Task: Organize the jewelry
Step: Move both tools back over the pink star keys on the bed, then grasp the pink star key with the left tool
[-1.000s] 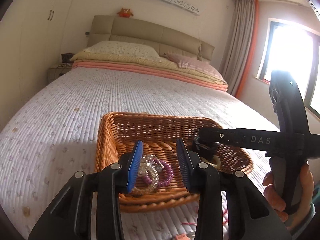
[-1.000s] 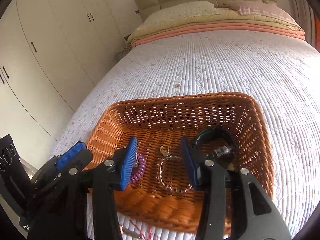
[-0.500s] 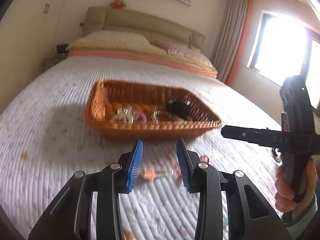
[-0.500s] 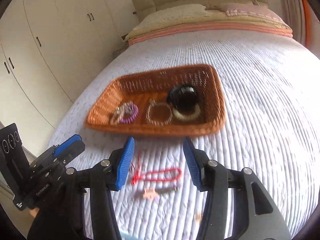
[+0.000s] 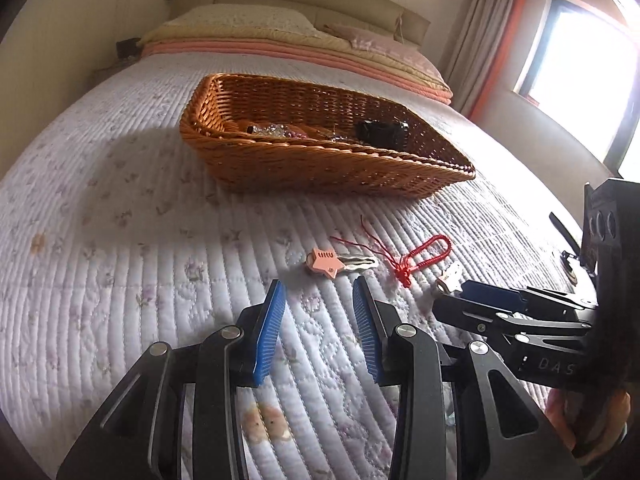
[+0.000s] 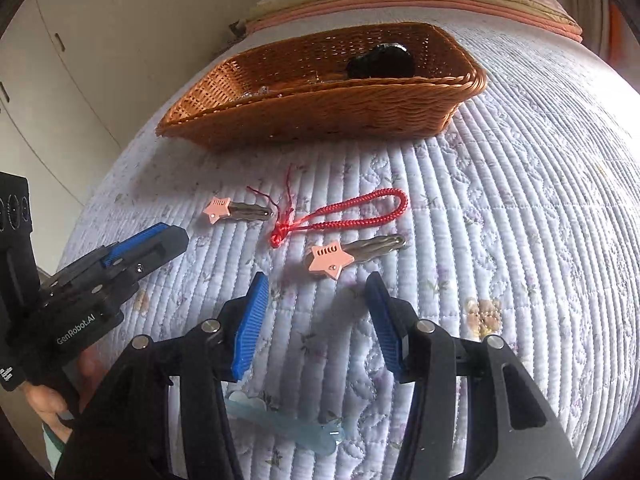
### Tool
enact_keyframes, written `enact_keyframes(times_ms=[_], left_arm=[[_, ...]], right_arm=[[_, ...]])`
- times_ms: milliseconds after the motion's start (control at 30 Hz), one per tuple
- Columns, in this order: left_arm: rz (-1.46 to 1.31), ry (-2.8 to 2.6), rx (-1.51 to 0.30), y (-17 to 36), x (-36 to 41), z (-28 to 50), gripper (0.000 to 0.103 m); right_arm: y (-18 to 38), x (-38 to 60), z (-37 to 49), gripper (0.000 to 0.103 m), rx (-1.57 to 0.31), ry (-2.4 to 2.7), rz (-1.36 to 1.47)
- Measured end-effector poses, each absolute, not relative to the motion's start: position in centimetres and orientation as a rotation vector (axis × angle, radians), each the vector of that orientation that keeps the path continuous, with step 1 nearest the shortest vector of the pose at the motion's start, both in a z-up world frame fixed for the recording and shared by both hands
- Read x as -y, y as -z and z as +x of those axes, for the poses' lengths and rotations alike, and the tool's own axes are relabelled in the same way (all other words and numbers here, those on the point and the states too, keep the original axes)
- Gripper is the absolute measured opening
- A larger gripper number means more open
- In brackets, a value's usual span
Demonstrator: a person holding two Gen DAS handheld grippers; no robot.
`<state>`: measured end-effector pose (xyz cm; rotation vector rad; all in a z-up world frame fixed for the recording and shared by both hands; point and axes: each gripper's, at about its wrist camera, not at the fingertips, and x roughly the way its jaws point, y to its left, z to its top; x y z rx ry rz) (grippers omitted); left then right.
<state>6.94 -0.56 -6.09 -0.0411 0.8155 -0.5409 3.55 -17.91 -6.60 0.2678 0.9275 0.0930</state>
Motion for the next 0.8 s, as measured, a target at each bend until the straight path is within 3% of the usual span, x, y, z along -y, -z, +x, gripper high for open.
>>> enact_keyframes(times_ms=[233, 567, 800], left_arm=[[-0.005, 0.630, -0.853, 5.9, 2.6, 9.7, 0.034], [0.055, 0.743, -0.876, 6.1, 4.7, 6.4, 0.034], [0.091, 0.650, -0.864, 6.5, 4.7, 7.0, 0.036]], right_arm=[[7.0, 18.0, 3.8, 0.047, -0.903, 0.026, 0.249], [7.0, 23.8, 0.9, 0.045, -0.876, 0.013, 0.353], [6.3, 22.3, 0.6, 0.045, -0.844, -0.020, 0.294]])
